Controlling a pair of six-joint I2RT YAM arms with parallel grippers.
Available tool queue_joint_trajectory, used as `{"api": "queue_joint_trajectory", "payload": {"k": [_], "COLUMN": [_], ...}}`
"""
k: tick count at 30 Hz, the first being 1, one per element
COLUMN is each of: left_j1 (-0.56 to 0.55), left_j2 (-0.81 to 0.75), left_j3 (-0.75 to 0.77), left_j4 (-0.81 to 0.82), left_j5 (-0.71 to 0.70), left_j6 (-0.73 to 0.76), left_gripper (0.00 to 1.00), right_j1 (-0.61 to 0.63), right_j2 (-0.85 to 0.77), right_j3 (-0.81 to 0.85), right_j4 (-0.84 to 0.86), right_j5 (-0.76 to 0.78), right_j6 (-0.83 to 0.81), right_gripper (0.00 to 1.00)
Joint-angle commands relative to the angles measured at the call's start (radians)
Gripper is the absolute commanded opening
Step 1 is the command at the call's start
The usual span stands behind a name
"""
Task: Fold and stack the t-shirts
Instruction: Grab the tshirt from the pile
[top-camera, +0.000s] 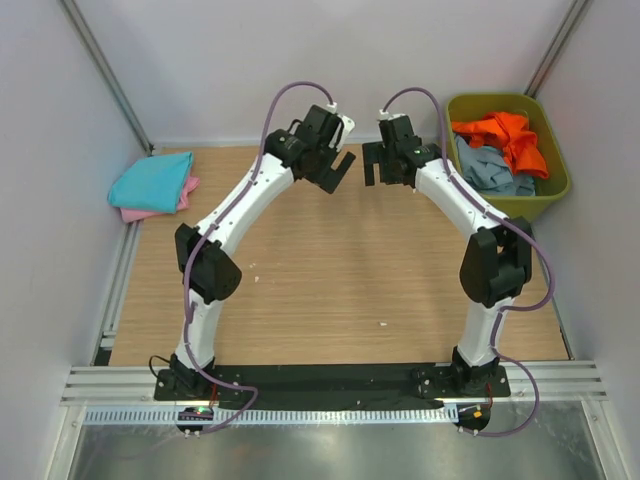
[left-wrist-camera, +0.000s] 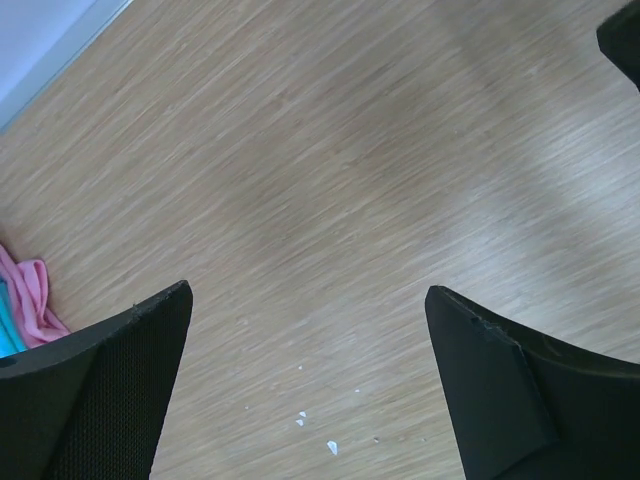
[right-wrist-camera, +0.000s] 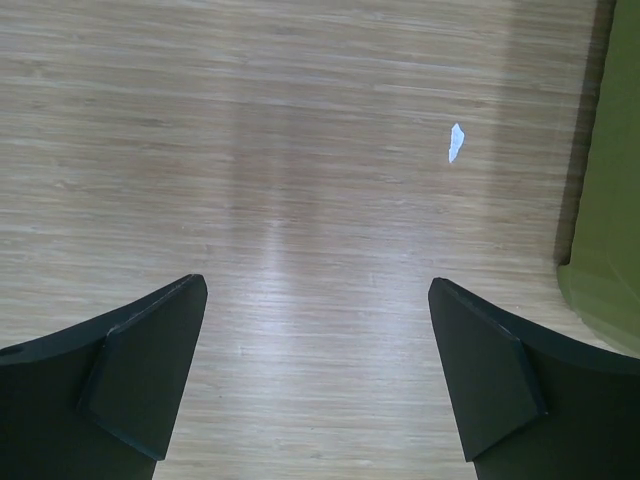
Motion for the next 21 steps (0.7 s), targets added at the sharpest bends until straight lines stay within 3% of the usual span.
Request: {"api": "queue_joint_trajectory", "payload": {"k": [1,5,11,16,18,21], "left_j1": [-0.024,-0.031,-0.114,-0.117,-0.105,-0.056], "left_j2": [-0.020,-0.016,-0.026,-0.041,-0.051,-0.071], "left_j3": [-0.027,-0.054,-0.113,-0.185,-0.199,-0.192], "left_j4": [0.020,0.021,0.064,0.043,0.035,0.009], "left_j5": [-0.081,-0.080,-0.205,-0.233,-0.225,-0.160], "left_j6": [0.063,0.051,0.195,0.295,0.295,0.245], "left_gripper": [1.00,1.00,1.00,0.99,0.99,0.99], "right_j1": [0.009,0.009,-0.009,-0.182,-0.227,-0.307], "right_j2": [-0.048,-0.025,-0.027,0.071,0.111,0.124], "right_j3": [0.015,0.065,0.171,0.428,0.562,0.607], "right_j4": [0.061,0.056,-0.002,-0.082,-0.117,-0.107], "right_j5": [0.006,-0.003,-0.080,-0.297,-0.315,-0.294], "right_j6": [0.024,-0.011,-0.167,-0.106,-0.109,-0.135], "right_gripper": [1.00,1.00,1.00,0.95,0.94,0.94]}}
